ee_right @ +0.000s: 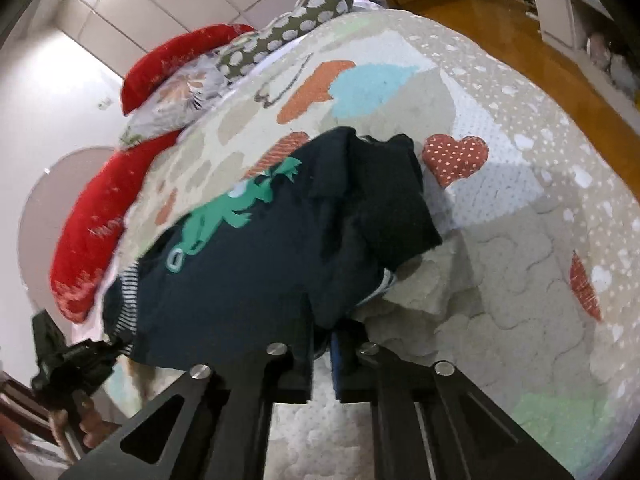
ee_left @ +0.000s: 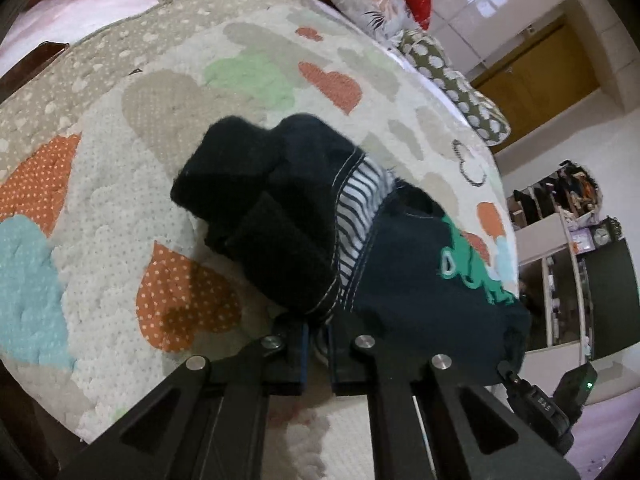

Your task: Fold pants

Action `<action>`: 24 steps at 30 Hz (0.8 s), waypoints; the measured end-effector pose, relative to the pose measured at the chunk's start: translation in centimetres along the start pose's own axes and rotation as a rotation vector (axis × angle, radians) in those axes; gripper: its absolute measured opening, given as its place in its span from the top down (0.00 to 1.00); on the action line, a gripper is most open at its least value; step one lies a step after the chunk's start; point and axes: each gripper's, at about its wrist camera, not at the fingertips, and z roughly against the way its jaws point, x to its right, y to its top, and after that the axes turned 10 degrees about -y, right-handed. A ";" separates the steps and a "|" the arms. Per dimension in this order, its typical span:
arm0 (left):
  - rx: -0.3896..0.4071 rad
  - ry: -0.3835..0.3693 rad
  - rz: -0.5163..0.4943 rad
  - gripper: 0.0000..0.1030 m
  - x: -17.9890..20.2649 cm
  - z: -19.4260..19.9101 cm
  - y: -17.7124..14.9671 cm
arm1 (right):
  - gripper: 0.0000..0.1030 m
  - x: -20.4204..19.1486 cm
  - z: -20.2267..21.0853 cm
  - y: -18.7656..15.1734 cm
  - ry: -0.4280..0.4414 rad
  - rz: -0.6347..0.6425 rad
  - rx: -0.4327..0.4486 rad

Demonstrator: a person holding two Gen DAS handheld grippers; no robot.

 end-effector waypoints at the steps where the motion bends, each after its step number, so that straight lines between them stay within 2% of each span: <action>1: 0.004 -0.019 0.006 0.94 0.1 0.5 0.1 | 0.95 0.0 0.3 0.0 0.006 0.003 0.005; 6: 0.043 -0.061 -0.017 0.94 1.9 1.8 1.7 | 0.96 -1.4 2.7 1.5 0.059 0.045 0.042; 9: 0.054 -0.072 -0.024 0.94 3.1 1.4 4.4 | 0.96 -3.1 3.9 3.8 0.078 0.084 0.084; 12: 0.069 -0.045 -0.047 0.94 4.5 -0.2 8.0 | 0.96 -4.8 3.5 7.3 0.076 0.110 0.115; 15: 0.088 0.039 -0.079 0.94 5.8 -3.3 12.6 | 0.96 -6.2 1.1 11.6 0.046 0.111 0.128; 17: 0.039 0.090 -0.103 0.93 5.9 -7.0 15.9 | 0.96 -6.6 -1.9 14.7 0.003 0.101 0.116; 20: -0.016 0.146 -0.078 0.88 4.4 -10.5 17.9 | 0.94 -6.9 -7.0 18.0 -0.091 0.113 0.094; 21: -0.037 0.132 -0.050 0.87 3.7 -10.9 18.1 | 0.90 -6.9 -9.0 18.7 -0.119 0.120 0.055; 23: -0.050 0.032 -0.023 0.78 3.1 -10.3 17.7 | 0.81 -6.2 -11.4 19.3 -0.181 0.090 -0.003; 24: -0.043 -0.033 -0.025 0.67 2.9 -9.4 17.5 | 0.79 -5.6 -11.6 19.4 -0.170 0.067 -0.010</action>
